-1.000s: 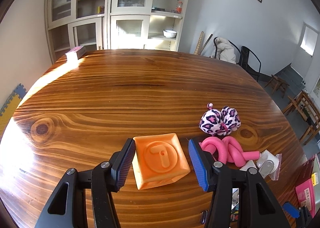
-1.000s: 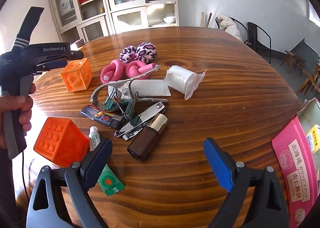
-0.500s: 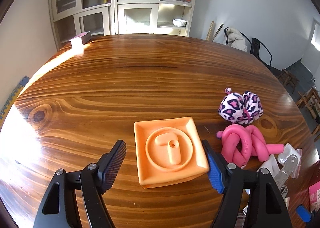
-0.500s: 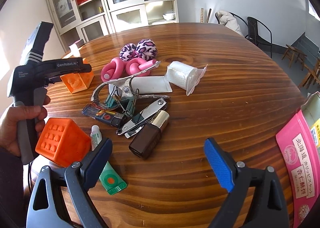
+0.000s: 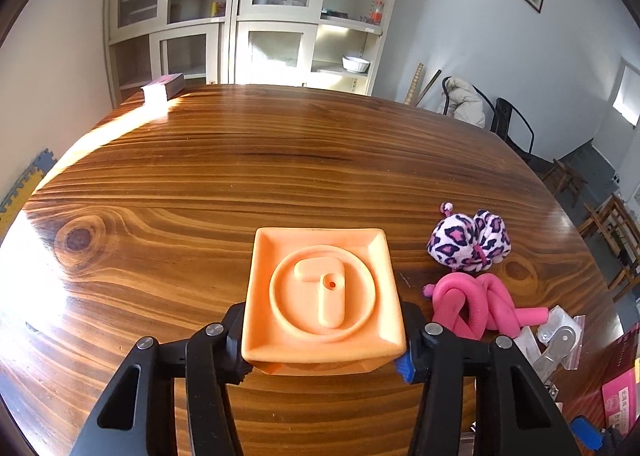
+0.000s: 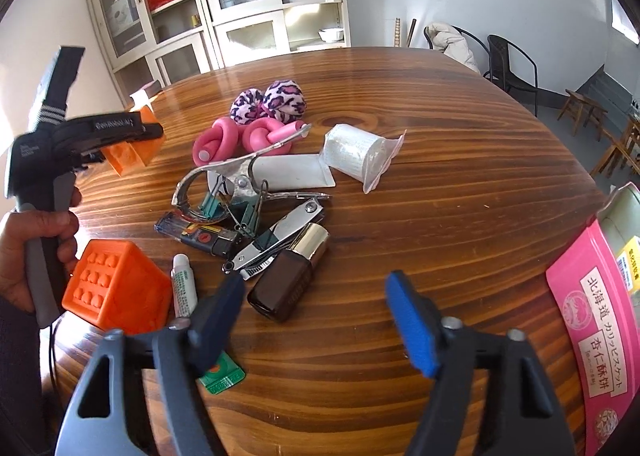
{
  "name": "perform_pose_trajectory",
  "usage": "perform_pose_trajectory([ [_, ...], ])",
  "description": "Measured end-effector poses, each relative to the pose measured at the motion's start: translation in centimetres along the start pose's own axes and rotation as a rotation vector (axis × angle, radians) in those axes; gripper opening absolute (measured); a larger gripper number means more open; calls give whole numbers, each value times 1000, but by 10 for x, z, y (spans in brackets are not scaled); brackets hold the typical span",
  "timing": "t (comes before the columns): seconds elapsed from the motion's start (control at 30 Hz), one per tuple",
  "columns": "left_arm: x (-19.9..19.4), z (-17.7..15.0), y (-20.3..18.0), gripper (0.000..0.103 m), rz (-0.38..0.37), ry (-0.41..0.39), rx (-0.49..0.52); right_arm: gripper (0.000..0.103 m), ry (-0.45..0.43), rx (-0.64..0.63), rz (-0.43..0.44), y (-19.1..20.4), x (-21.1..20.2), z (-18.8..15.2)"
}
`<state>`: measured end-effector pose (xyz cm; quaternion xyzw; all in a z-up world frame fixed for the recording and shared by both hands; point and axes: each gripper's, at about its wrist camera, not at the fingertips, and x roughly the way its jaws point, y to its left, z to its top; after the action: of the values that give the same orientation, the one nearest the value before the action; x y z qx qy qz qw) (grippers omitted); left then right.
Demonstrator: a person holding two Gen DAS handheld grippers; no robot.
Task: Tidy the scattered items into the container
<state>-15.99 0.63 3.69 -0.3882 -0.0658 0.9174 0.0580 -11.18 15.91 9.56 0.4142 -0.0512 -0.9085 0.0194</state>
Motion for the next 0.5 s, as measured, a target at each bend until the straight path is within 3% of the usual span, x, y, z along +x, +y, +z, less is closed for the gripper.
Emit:
perform_pose_trajectory([
  [0.2,-9,5,-3,55,-22,-16,-5,63,24,0,-6,3,12,10],
  [0.37,-15,7,-2,55,-34,-24,-19,59,31,-19,-77,6,19,16],
  [0.5,-19,9,-3,55,-44,-33,-19,27,27,-40,-119,7,19,18],
])
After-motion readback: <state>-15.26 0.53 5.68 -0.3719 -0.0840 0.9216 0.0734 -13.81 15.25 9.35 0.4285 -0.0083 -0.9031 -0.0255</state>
